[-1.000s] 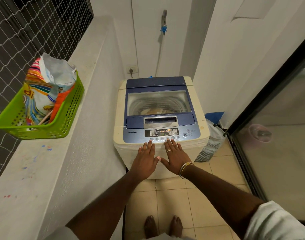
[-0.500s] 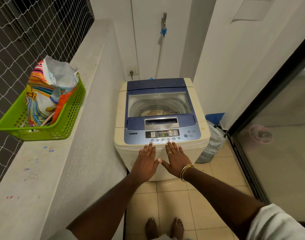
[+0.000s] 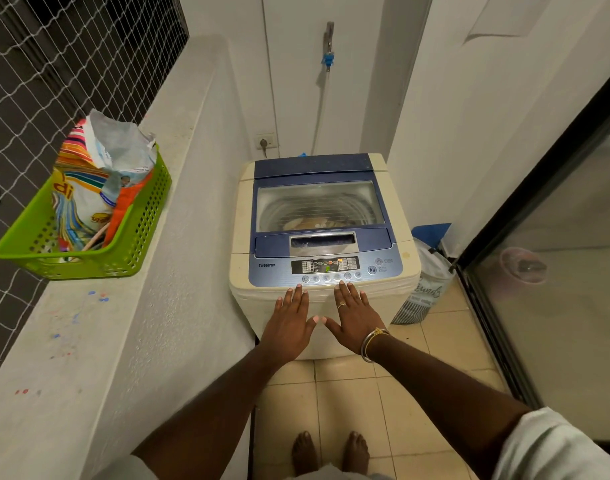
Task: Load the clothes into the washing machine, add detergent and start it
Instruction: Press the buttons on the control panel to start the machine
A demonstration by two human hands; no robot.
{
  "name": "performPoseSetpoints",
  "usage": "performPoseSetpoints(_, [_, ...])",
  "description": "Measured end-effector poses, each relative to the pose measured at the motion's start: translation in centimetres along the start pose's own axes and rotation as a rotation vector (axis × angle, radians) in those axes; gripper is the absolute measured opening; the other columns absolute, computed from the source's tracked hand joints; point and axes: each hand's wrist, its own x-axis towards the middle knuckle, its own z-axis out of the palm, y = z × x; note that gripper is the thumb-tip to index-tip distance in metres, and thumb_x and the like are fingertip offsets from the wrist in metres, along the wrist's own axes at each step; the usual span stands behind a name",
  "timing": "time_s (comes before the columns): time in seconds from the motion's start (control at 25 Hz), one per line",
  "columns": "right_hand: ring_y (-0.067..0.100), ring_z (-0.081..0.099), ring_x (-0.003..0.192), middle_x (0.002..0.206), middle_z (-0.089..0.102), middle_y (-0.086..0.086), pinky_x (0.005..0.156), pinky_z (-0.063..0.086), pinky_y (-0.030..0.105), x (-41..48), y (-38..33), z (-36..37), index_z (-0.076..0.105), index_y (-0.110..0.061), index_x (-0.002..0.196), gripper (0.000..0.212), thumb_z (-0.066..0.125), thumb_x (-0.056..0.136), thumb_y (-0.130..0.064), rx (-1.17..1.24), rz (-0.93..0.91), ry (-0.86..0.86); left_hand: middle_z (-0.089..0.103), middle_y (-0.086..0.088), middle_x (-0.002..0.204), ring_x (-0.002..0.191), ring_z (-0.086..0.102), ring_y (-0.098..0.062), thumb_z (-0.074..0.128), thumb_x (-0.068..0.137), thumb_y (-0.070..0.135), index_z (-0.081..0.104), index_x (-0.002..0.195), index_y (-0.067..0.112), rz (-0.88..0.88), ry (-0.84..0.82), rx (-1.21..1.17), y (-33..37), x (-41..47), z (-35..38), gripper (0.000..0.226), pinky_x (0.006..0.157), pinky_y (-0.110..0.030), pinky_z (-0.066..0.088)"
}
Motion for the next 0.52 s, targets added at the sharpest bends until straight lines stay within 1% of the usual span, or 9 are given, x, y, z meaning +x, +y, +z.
performPoseSetpoints(0.08, [0.027,-0.006,0.151,0.164,-0.004,0.011,0.123,0.002,0.044,0.00,-0.13,0.11,0.003,-0.008,0.156,0.102,-0.008,0.079,-0.075,0.003,0.010,0.001,-0.002,-0.009,0.166,0.153,0.000,-0.028,0.020,0.103,0.052,0.005,0.158,0.012,-0.004,0.001,-0.001,-0.03,0.00,0.06,0.069,0.122,-0.043,0.002])
performPoseSetpoints(0.2, [0.026,-0.006,0.151,0.164,-0.004,0.010,0.123,0.002,0.044,0.13,-0.24,0.26,0.003,-0.009,0.156,0.087,0.011,0.093,-0.069,-0.017,0.019,-0.009,-0.002,-0.008,0.166,0.153,0.000,-0.028,0.021,0.104,0.052,0.005,0.158,0.012,-0.016,-0.003,-0.005,-0.17,0.05,0.11,0.069,0.122,-0.042,0.000])
performPoseSetpoints(0.28, [0.027,-0.006,0.151,0.164,-0.004,0.011,0.123,0.001,0.044,0.23,-0.17,0.36,0.003,-0.009,0.156,0.083,0.016,0.096,-0.065,-0.023,0.017,-0.011,-0.002,-0.008,0.166,0.153,0.000,-0.028,0.021,0.104,0.052,0.005,0.158,0.013,-0.023,-0.005,-0.005,-0.25,0.08,0.16,0.069,0.122,-0.042,0.000])
performPoseSetpoints(0.4, [0.027,-0.006,0.151,0.164,-0.004,0.011,0.123,0.000,0.043,0.33,-0.11,0.42,0.003,-0.009,0.156,0.085,0.013,0.094,-0.067,-0.028,0.014,-0.013,-0.003,-0.007,0.166,0.153,-0.001,-0.028,0.020,0.104,0.053,0.004,0.158,0.014,-0.023,-0.007,0.003,-0.18,0.20,0.24,0.069,0.122,-0.042,0.000])
performPoseSetpoints(0.52, [0.026,-0.007,0.151,0.164,-0.005,0.010,0.122,-0.001,0.043,0.44,-0.15,0.41,0.002,-0.009,0.156,0.096,-0.004,0.083,-0.072,-0.015,0.014,-0.011,-0.004,-0.007,0.166,0.153,-0.001,-0.028,0.020,0.103,0.053,0.003,0.158,0.015,-0.027,-0.018,0.008,-0.16,0.40,0.38,0.069,0.122,-0.043,0.000])
